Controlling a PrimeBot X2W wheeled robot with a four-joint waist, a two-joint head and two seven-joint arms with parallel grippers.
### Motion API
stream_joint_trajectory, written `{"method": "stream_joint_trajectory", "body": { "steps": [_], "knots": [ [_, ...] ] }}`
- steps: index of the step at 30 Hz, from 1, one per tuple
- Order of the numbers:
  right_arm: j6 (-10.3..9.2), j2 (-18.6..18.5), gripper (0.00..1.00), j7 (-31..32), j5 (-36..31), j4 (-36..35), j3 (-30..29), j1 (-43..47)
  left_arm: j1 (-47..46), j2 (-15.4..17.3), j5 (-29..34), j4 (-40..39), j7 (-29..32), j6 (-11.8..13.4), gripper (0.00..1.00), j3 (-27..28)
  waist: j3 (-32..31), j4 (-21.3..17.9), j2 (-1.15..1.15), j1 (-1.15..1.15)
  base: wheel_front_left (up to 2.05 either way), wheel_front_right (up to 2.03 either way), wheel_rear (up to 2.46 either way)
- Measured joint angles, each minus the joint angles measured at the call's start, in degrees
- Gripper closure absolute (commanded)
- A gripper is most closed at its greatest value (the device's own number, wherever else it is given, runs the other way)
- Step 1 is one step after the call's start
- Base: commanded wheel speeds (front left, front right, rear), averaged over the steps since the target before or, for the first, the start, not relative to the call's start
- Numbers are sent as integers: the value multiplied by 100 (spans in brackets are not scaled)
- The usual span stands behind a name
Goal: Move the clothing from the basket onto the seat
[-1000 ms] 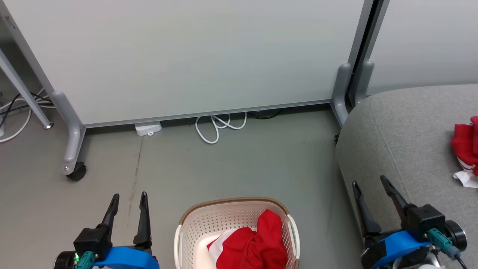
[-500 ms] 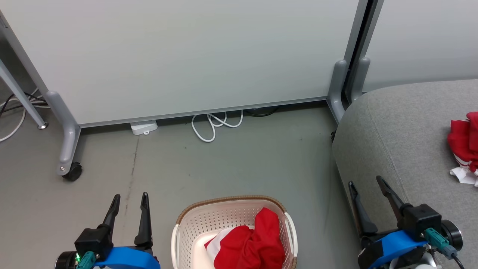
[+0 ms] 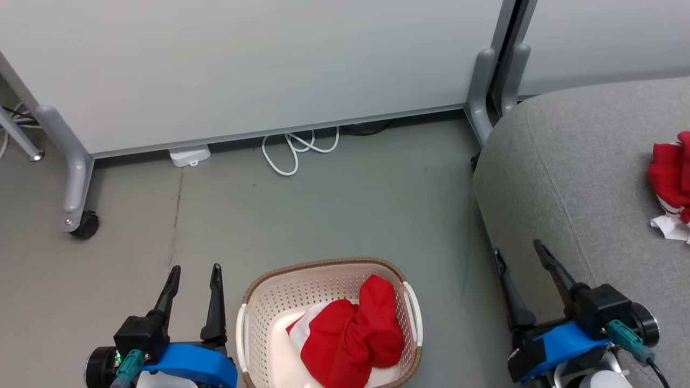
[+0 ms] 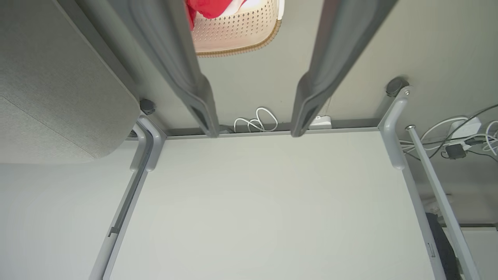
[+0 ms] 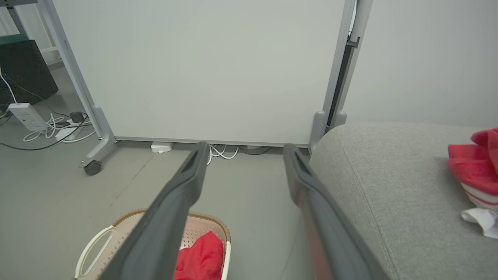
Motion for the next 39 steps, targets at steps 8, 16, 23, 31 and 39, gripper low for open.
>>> {"method": "stream_joint_trajectory", "body": {
  "steps": [8,16,23,31,39],
  "knots": [
    [0,2,0,-21,19,-91,229,-358,-325,-1,9,254,1,0,0,-176,586,-285,0,1,0,0,0],
    [0,3,0,-110,99,-169,370,-692,-869,71,96,617,0,-1,0,-472,1324,-735,0,1,0,0,0],
    [0,2,0,-258,261,-197,549,-1016,-1399,326,145,1168,0,-2,0,-889,2059,-1163,0,1,0,0,0],
    [0,2,0,-477,503,-202,789,-1313,-2080,672,132,1890,0,-2,0,-1471,2874,-1641,0,1,0,0,0],
    [0,2,0,-633,746,-76,1032,-1617,-2633,949,-15,2535,0,-2,0,-1830,3617,-2016,0,1,0,0,0]
  ]
}}
